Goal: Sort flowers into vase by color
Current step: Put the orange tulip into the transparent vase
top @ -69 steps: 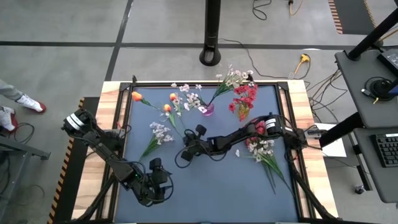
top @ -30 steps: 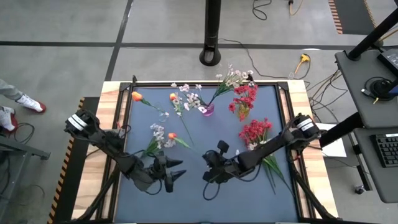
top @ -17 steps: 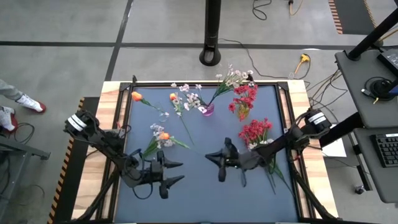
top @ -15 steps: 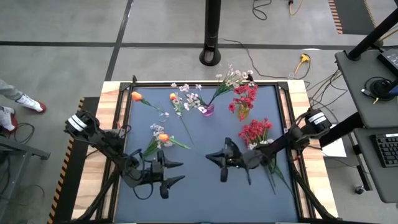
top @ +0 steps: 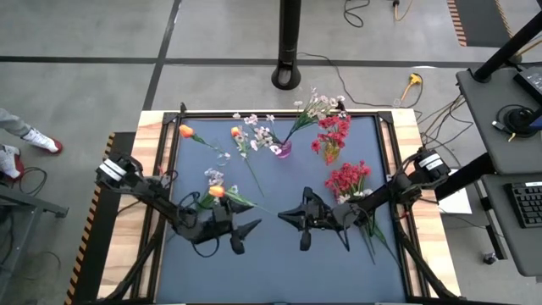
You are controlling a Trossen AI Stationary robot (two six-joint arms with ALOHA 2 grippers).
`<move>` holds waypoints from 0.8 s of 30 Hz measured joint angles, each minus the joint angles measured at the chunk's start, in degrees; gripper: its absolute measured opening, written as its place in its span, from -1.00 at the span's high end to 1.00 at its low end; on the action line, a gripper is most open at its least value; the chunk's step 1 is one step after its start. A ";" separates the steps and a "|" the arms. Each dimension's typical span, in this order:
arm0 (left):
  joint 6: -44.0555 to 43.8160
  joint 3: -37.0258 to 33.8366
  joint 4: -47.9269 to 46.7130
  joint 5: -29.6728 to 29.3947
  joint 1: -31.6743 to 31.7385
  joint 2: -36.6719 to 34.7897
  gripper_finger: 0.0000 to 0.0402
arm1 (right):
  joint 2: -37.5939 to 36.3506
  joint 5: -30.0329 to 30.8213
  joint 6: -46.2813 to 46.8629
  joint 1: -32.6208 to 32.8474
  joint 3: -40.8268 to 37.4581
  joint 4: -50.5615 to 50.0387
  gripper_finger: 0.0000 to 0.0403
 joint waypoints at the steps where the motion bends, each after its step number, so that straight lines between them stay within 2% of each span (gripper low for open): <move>1: 1.33 0.00 2.04 0.11 0.48 0.30 -0.15 | 0.00 -0.01 -0.10 0.00 0.00 0.00 0.96; 6: 3.33 0.25 5.61 0.38 3.09 1.40 -0.15 | 0.00 0.00 -0.91 0.00 0.00 0.01 0.96; 9: 4.35 1.24 6.78 4.07 4.33 2.10 -0.15 | 0.00 0.00 -0.98 0.00 0.00 0.05 0.96; 12: 5.85 2.86 7.03 4.45 4.68 2.92 -0.05 | 0.00 0.00 -1.13 0.00 0.00 0.06 0.96; 15: 7.31 4.61 7.03 4.47 4.67 3.88 0.18 | 0.00 0.00 -1.13 0.00 0.00 0.14 0.95; 22: 9.12 6.51 7.05 4.66 4.65 5.32 0.87 | -0.02 0.06 0.69 0.00 0.00 0.46 0.91; 24: 9.03 6.50 7.05 4.70 4.61 5.32 0.96 | -0.04 0.10 1.43 0.00 0.00 0.46 0.83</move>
